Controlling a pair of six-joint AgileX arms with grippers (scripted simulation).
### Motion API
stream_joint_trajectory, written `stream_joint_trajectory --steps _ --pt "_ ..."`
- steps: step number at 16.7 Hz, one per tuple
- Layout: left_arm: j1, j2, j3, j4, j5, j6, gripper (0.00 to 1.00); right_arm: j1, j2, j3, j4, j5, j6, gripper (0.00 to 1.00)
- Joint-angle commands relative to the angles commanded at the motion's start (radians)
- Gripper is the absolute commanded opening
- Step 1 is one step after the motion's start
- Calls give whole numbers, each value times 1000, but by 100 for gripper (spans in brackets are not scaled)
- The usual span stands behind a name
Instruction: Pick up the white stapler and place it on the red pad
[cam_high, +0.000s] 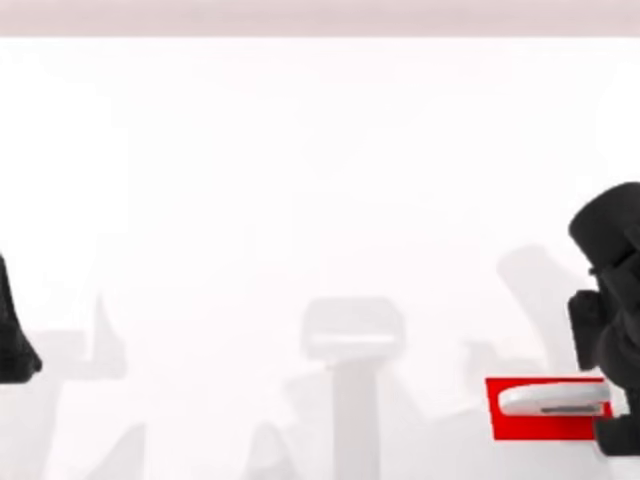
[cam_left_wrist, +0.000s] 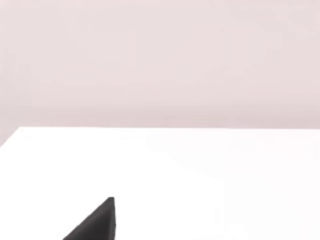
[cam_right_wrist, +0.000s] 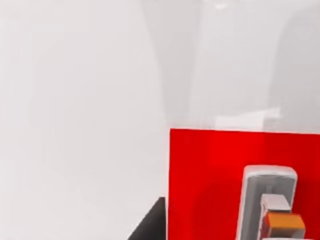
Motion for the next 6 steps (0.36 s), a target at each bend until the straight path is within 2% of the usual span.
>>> stream_joint_trajectory --steps 6 --pt "0 0 0 0 0 0 100 0 0 0 0 0 0 100"
